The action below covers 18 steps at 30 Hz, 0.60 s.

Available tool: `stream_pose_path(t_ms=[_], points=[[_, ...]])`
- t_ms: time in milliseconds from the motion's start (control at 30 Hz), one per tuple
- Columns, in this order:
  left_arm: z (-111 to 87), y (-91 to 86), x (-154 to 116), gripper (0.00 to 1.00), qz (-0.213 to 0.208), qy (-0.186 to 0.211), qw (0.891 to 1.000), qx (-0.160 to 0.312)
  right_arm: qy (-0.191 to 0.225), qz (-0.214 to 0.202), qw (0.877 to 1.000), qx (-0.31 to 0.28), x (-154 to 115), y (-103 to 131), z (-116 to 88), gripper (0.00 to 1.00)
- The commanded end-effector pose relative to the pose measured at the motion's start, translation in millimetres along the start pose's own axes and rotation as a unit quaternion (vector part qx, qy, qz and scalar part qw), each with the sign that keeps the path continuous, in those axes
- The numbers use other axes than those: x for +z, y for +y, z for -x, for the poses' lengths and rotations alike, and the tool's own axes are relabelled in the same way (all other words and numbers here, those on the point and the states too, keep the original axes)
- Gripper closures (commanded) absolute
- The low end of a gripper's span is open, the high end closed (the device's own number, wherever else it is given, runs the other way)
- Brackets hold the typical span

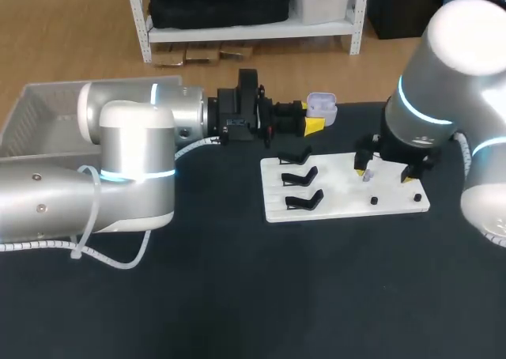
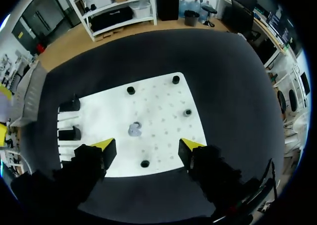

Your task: Pick up each earbud case from the left stands, insert the matching earbuds, close the lid, and place the case in the box.

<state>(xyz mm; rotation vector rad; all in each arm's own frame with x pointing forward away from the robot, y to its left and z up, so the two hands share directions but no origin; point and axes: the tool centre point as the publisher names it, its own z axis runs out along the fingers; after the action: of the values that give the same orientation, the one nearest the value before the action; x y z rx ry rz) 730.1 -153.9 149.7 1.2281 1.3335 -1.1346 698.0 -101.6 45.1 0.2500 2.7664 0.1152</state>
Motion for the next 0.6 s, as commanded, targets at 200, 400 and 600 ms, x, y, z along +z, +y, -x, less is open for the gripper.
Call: stream_pose_path(t_ms=[200,400,600], points=[[-0.7,0.3,0.0,1.0,0.0,-0.002,1.0,0.001,0.017,-0.001,1.0,-0.01,24.1,12.9,9.9,0.33],[-0.7,0.3,0.0,1.0,0.0,-0.002,1.0,0.001,0.017,0.002,1.0,-0.02,25.5,17.6,12.7,0.47],[-0.7,0.3,0.0,1.0,0.0,-0.002,1.0,0.001,0.018,0.002,1.0,-0.02,26.3,17.7,13.3,0.5]])
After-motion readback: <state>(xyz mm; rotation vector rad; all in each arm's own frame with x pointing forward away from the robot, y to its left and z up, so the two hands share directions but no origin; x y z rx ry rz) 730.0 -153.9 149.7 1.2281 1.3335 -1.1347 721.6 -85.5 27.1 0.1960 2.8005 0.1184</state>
